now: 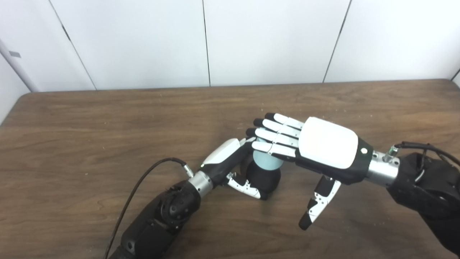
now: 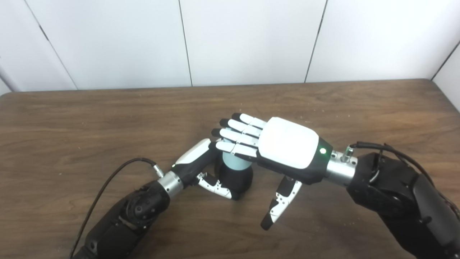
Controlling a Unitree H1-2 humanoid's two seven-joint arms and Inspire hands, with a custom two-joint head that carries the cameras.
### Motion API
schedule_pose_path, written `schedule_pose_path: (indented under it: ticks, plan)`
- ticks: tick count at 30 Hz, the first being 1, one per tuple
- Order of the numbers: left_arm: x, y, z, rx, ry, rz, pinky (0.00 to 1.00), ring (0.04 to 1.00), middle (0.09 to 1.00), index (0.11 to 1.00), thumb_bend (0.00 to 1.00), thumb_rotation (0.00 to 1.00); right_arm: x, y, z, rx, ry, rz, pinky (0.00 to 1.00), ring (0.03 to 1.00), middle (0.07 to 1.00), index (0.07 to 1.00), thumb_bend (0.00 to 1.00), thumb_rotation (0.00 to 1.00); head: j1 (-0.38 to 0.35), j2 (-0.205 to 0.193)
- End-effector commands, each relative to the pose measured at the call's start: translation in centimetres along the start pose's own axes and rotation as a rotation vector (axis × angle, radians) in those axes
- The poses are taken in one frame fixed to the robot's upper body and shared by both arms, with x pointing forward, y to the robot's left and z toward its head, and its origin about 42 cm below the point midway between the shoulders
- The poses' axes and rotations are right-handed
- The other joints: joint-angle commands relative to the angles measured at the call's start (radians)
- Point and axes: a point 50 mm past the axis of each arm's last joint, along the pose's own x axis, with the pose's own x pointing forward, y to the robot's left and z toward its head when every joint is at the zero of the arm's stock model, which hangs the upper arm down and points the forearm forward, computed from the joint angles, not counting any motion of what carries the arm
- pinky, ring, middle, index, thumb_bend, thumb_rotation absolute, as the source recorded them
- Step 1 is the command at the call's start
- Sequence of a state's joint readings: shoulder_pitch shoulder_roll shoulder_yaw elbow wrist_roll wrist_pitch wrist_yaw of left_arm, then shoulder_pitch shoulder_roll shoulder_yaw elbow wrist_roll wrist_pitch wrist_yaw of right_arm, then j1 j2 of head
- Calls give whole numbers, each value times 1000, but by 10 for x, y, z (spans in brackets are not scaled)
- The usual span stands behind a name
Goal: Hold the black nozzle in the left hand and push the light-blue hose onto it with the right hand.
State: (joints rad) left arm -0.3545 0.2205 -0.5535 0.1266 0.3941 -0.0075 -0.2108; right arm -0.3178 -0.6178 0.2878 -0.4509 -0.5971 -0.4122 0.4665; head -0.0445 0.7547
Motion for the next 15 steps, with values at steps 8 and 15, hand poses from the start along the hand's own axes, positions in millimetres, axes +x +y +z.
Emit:
schedule_pose_path:
  ticks: [8,15]
  plan:
    - [-48,-56,-61,-46,340,-285,1000,986,812,480,522,64,-8,12,-1,4,-8,81,991,1000,1000,969,840,696,0,3]
    - [-48,-56,-62,-45,348,-290,1000,987,812,480,522,64,-7,14,0,-13,-17,88,998,1000,1000,973,840,693,0,3]
